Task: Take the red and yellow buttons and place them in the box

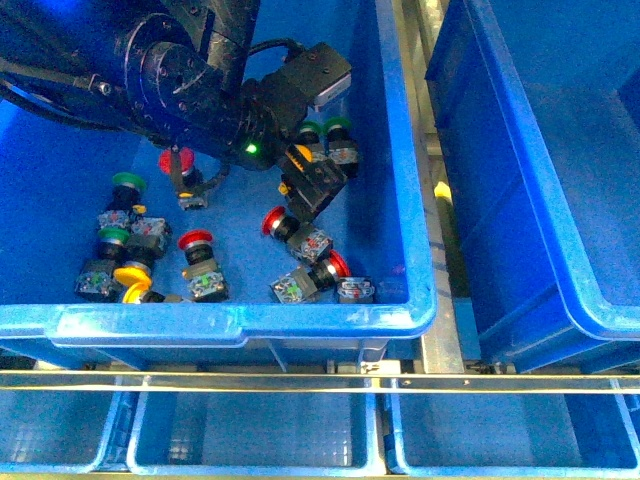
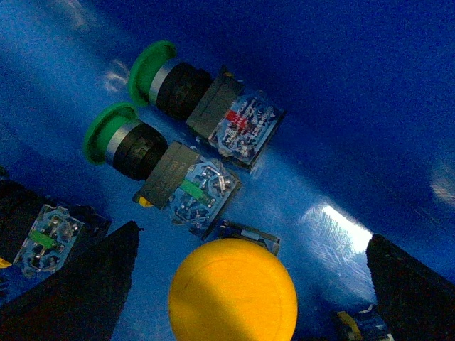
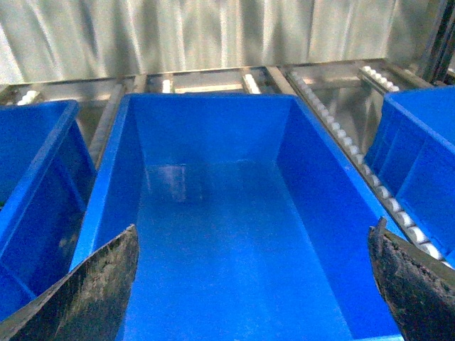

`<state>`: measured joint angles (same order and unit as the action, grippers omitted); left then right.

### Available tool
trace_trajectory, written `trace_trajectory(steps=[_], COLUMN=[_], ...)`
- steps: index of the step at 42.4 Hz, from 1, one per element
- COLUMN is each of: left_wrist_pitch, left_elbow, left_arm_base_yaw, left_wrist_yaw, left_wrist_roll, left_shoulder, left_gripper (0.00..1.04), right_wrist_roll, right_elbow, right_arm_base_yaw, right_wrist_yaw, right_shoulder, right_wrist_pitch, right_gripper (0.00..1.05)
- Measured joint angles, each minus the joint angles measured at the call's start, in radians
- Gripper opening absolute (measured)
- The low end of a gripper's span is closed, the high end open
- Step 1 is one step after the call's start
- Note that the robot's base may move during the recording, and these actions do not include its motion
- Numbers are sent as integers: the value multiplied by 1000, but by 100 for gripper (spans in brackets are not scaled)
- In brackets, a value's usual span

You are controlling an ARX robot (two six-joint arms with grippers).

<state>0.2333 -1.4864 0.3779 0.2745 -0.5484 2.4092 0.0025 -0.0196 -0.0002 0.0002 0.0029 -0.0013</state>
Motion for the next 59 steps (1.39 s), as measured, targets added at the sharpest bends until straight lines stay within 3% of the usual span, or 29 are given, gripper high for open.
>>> trace_trajectory(steps=[16, 32, 59], left_wrist_pitch=[-5, 47, 195], left_elbow=[-12, 35, 464], left_arm_base_yaw=[-9, -36, -206], left_wrist_yaw=[2, 18, 186], left_wrist_roll=[11, 100, 470], left_shoulder=[17, -17, -349], left_gripper=[35, 34, 34], right_wrist_roll=[0, 0, 0], right_elbow=[0, 0, 0], right_arm_base_yaw=[0, 0, 0], right_wrist_yaw=[0, 0, 0], right_shoulder=[0, 0, 0], right_wrist_pitch=[0, 0, 0], right_gripper=[98, 98, 98])
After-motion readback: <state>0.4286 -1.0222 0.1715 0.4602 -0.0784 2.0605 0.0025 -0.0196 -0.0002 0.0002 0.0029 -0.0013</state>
